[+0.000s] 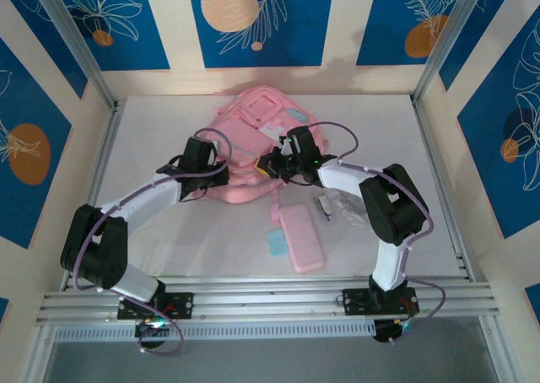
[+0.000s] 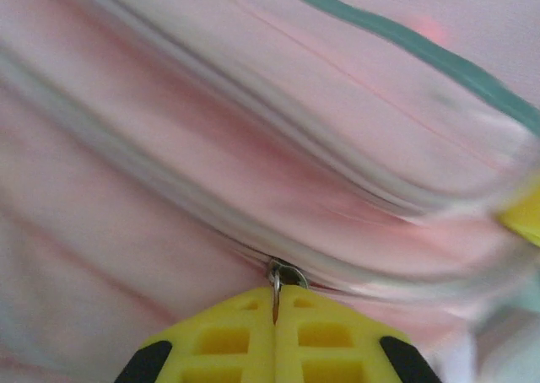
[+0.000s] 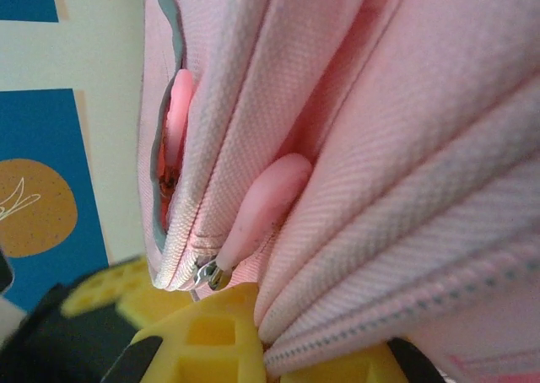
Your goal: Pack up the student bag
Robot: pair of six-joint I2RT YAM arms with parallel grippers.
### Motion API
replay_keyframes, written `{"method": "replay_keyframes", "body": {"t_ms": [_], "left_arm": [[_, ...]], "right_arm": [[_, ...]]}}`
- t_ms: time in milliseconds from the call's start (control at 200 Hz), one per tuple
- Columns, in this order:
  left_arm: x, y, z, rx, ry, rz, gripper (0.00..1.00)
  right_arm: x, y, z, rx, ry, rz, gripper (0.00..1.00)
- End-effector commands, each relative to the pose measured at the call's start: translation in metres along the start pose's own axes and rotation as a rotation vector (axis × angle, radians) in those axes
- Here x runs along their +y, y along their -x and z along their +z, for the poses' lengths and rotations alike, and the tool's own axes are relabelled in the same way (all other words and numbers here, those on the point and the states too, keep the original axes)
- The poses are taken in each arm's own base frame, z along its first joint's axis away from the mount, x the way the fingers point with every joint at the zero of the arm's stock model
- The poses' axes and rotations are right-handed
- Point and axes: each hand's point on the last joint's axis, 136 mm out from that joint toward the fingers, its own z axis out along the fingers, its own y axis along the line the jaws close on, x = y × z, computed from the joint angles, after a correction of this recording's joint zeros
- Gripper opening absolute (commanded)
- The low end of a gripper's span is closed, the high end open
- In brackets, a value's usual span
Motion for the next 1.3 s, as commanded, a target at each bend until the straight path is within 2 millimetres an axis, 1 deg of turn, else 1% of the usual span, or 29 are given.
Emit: {"method": "replay_keyframes", "body": {"t_ms": [0, 115, 160, 210, 305, 415, 480, 550, 630, 725, 780, 850, 955, 1020, 1080, 1145, 1195, 1230, 1295], "left_arm": [[0.06, 0.032, -0.009, -0.129, 0.224, -0.012, 0.0], [0.082, 0.046, -0.014, -0.153, 0.274, -0.029, 0.0], [0.084, 0.049, -0.018, -0.157, 0.273, -0.028, 0.0], [0.08, 0.052, -0.024, -0.165, 0.262, -0.013, 0.0], [0.064, 0.049, -0.035, -0.171, 0.169, -0.011, 0.0], [0.046, 0.039, -0.052, -0.181, 0.069, -0.039, 0.0], [0.037, 0.028, -0.06, -0.179, 0.026, -0.054, 0.0], [0.025, 0.013, -0.063, -0.162, -0.025, -0.067, 0.0], [0.007, -0.006, -0.06, -0.126, -0.1, -0.089, 0.0], [-0.015, -0.027, -0.05, -0.078, -0.16, -0.09, 0.0], [-0.027, -0.035, -0.045, -0.055, -0.176, -0.071, 0.0], [-0.042, -0.036, -0.039, -0.041, -0.206, -0.053, 0.0], [-0.062, -0.029, -0.034, -0.042, -0.247, -0.034, 0.0], [-0.07, -0.024, -0.03, -0.047, -0.255, -0.018, 0.0], [-0.071, -0.019, -0.024, -0.048, -0.247, -0.006, 0.0], [-0.071, -0.016, -0.018, -0.046, -0.229, 0.01, 0.0], [-0.07, -0.014, -0.015, -0.044, -0.213, 0.018, 0.0], [-0.069, -0.014, -0.013, -0.041, -0.208, 0.019, 0.0], [-0.071, -0.016, -0.009, -0.031, -0.211, 0.02, 0.0]], "right_arm": [[0.013, -0.011, -0.022, 0.049, 0.032, -0.072, 0.0], [0.008, -0.017, -0.028, 0.083, 0.023, -0.104, 0.0], [0.002, -0.017, -0.03, 0.092, 0.003, -0.125, 0.0], [-0.004, -0.014, -0.034, 0.097, -0.022, -0.154, 0.0], [-0.02, -0.001, -0.041, 0.087, -0.071, -0.205, 0.0], [-0.037, 0.026, -0.051, 0.073, -0.09, -0.209, 0.0], [-0.043, 0.043, -0.056, 0.049, -0.092, -0.205, 0.0], [-0.049, 0.057, -0.061, 0.022, -0.11, -0.207, 0.0], [-0.046, 0.07, -0.063, -0.001, -0.111, -0.217, 0.0], [-0.039, 0.085, -0.06, -0.031, -0.113, -0.233, 0.0], [-0.034, 0.095, -0.057, -0.046, -0.114, -0.237, 0.0], [-0.029, 0.108, -0.054, -0.067, -0.118, -0.237, 0.0], [-0.018, 0.119, -0.053, -0.088, -0.111, -0.245, 0.15], [-0.012, 0.12, -0.059, -0.096, -0.117, -0.245, 0.3], [-0.008, 0.117, -0.069, -0.118, -0.132, -0.235, 0.44], [-0.01, 0.108, -0.081, -0.136, -0.152, -0.205, 0.53], [-0.01, 0.097, -0.091, -0.147, -0.161, -0.179, 0.61], [-0.012, 0.089, -0.096, -0.151, -0.165, -0.157, 0.63], [-0.016, 0.072, -0.102, -0.15, -0.177, -0.115, 0.64]]}}
